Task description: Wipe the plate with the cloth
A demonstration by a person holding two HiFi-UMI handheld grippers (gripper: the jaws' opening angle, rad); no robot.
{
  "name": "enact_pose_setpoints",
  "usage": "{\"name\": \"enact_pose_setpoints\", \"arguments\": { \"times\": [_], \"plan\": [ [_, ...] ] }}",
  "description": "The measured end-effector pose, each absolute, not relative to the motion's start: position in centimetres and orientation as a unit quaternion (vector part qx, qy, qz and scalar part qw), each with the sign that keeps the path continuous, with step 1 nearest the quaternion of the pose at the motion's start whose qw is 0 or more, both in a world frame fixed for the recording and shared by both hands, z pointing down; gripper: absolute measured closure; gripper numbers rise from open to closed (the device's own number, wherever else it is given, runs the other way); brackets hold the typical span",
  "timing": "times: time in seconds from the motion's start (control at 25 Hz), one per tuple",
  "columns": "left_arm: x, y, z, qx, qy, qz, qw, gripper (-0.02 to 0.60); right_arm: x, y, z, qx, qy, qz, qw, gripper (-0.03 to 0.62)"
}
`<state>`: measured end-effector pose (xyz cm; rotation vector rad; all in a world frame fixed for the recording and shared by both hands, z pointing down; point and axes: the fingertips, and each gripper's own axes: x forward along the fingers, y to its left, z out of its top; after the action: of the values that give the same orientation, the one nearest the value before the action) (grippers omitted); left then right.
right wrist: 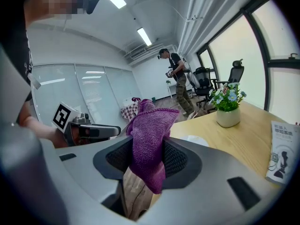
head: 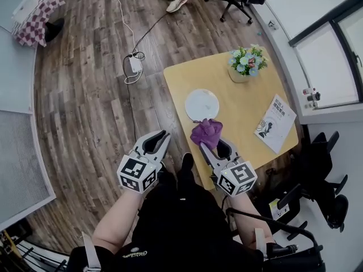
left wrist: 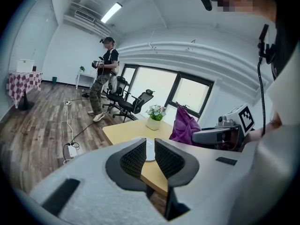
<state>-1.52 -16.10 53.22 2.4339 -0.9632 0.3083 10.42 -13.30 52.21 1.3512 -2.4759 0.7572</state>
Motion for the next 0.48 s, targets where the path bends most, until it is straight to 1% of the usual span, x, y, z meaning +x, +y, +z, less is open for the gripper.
{"name": "enact_pose_setpoints", "arguments": {
  "times": [0.24,0.48],
  "plan": [
    [-0.4,-16.4,55.3,0.886,-0.356,0.127,0.267,0.522,9.9,-15.1,58.3,0.412,-0.854,0.253,0.192,0.428],
    [-0.6,-17.2,56.0,0.884,-0.359,0.124,0.272,0.522,9.7,-24.2,62.5,0.398,-0.854,0.189,0.276,0.428]
  ]
}}
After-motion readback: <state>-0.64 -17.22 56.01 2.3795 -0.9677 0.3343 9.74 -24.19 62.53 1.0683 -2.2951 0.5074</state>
